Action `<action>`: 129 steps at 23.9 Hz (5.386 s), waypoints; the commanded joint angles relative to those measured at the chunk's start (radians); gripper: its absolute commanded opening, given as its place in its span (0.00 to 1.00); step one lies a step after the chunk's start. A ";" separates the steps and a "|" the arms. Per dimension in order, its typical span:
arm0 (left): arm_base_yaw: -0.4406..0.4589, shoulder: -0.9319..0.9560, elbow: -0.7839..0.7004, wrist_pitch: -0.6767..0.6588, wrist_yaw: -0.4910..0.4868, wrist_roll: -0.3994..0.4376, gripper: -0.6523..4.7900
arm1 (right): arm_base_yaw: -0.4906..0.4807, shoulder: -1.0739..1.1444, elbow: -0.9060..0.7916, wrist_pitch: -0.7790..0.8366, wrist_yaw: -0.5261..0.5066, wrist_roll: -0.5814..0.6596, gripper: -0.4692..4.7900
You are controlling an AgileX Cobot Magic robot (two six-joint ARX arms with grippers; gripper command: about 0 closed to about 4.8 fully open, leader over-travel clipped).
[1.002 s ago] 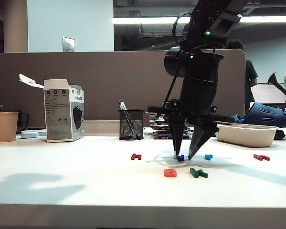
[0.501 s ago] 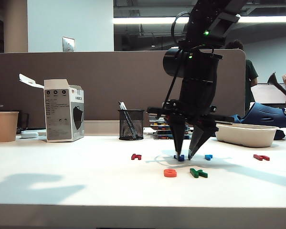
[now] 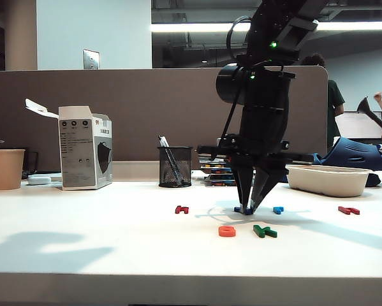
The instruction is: Select the appropriate letters from the row of letter magnets placed on the table to arrange into the word "sky".
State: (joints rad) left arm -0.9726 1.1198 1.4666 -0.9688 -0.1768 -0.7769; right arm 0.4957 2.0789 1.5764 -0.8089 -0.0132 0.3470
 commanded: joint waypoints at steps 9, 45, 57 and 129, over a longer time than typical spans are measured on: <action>0.000 -0.002 0.002 0.006 -0.003 0.003 0.11 | 0.004 0.023 -0.015 -0.084 -0.008 0.032 0.16; 0.000 -0.002 0.002 0.006 -0.003 0.003 0.11 | 0.006 -0.060 -0.032 -0.270 -0.016 -0.015 0.29; 0.000 -0.002 0.002 0.006 -0.003 0.003 0.11 | 0.006 -0.121 -0.027 -0.209 -0.019 -0.208 0.39; 0.000 -0.002 0.002 0.006 -0.003 0.003 0.11 | -0.049 -0.049 -0.027 -0.343 -0.003 -0.030 0.08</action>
State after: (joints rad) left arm -0.9726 1.1202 1.4666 -0.9688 -0.1768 -0.7769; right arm 0.4442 2.0365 1.5532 -1.1355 -0.0204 0.2928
